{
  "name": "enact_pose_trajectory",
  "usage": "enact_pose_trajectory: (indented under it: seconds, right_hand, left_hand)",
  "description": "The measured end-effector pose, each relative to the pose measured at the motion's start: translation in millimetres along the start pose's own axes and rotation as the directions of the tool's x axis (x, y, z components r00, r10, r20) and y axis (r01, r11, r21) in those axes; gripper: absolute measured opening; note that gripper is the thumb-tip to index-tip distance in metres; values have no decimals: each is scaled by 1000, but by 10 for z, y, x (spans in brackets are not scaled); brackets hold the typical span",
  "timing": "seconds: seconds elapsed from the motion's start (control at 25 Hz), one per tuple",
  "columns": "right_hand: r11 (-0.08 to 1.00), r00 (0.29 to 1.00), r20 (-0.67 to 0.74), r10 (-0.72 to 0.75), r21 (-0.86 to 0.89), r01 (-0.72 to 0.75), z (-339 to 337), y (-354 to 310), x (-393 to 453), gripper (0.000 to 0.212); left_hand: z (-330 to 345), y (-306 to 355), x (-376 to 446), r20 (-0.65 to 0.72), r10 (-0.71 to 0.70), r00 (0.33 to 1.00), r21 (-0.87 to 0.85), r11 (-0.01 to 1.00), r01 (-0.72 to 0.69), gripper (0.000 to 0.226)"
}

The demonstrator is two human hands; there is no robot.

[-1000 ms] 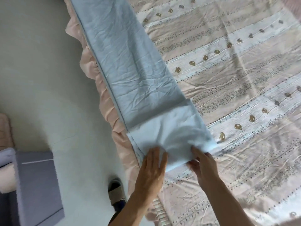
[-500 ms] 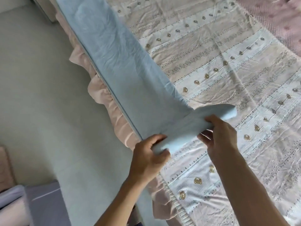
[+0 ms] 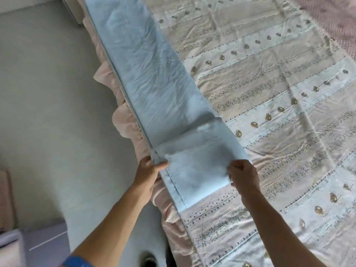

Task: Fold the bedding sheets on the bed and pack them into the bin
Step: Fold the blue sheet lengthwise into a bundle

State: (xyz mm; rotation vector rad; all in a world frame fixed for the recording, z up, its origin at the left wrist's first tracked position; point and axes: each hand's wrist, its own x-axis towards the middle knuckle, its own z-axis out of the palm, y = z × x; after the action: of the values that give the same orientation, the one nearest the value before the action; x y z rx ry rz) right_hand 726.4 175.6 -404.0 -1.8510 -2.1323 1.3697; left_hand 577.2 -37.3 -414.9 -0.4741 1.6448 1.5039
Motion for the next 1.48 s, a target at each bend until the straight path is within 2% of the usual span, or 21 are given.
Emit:
enact_pose_trajectory:
  seconds: [0.12, 0.2, 0.24, 0.32, 0.36, 0.44, 0.48, 0.56, 0.6, 0.72, 0.84, 0.88, 0.96, 1.0, 1.04, 1.08, 1.16, 1.24, 1.36, 1.44, 1.48]
  right_hand:
    - [951, 966, -95, -242, -221, 216, -33, -84, 318, 36]
    - [972, 971, -144, -192, -162, 168, -62, -123, 466, 57]
    - [998, 979, -195, -63, -34, 58, -65, -80, 500, 64]
    - [928, 943, -217, 251, 331, -171, 26, 119, 364, 69]
    - [816, 915, -145, 377, 520, -253, 83, 210, 234, 68]
    - [594, 882, 94, 461, 707, -385, 168, 309, 57, 56]
    - [535, 872, 214, 441, 717, -447, 174, 290, -14, 45]
    - [489, 832, 365, 419, 681, -545, 147, 190, -74, 31]
    - [501, 824, 384, 416, 660, -560, 132, 142, -65, 27]
    - [536, 811, 392, 435, 611, -583, 82, -38, -55, 34]
    - [491, 813, 391, 432, 654, -576, 64, -303, -84, 47]
    - [479, 810, 408, 421, 658, -581, 49, -443, -124, 46]
    - [469, 817, 431, 383, 671, -574, 14, -780, -187, 31]
    - [471, 826, 441, 352, 679, -563, -13, -1009, -218, 22]
    - [484, 843, 450, 294, 691, -537, -23, -1256, -216, 19]
    - [507, 862, 454, 224, 702, -501, -24, -1512, -175, 20]
    - [479, 877, 441, 191, 738, -476, 80, -1954, 4, 29]
    - [422, 862, 446, 243, 751, -508, 233, -2376, 229, 29]
    - [612, 891, 407, 201, 658, -439, 534, -2774, 610, 24]
    - [840, 965, 221, 139, 490, -233, 717, -2755, 843, 15]
    - [946, 994, 95, 59, 312, -86, 758, -2675, 962, 13]
  left_hand:
    - [75, -155, 88, -81, -48, 996, -76, 996, 42, 34]
    - [181, -128, 162, -285, 144, 948, 89, 988, -124, 42]
    - [248, -72, 166, -358, 347, 867, 291, 924, -249, 48]
    - [300, -22, 183, -189, 737, 649, 642, 592, -486, 54]
    - [275, -28, 183, -18, 802, 597, 762, 397, -511, 51]
    - [156, -97, 229, 243, 747, 619, 915, 35, -401, 39]
    - [73, -119, 216, 263, 709, 654, 948, -64, -312, 37]
    - [-81, -121, 201, 268, 655, 706, 956, -92, -278, 43]
    - [-136, -101, 204, 335, 601, 726, 934, -109, -341, 56]
    - [-298, -150, 228, 634, 352, 689, 773, -261, -578, 113]
    - [-433, -99, 277, 623, 135, 771, 776, -229, -587, 132]
    - [-429, -18, 252, 612, 88, 786, 787, -166, -595, 132]
    - [-264, 226, 123, 566, 120, 815, 815, 68, -576, 108]
    - [-230, 339, 52, 526, 126, 841, 774, 340, -535, 85]
    - [-213, 478, -17, 512, 244, 823, 721, 399, -567, 61]
    - [-143, 623, 30, 398, 269, 877, 663, 577, -477, 42]
    - [-152, 917, 158, 242, 291, 925, 448, 812, -373, 35]
    - [-246, 1114, 342, 169, 270, 948, 249, 919, -306, 38]
    - [-231, 1323, 865, 47, 185, 982, 81, 979, -188, 29]
    - [-239, 1317, 1132, -46, 61, 997, 43, 997, -59, 25]
    - [-262, 1311, 1192, -52, 27, 998, 47, 999, -24, 29]
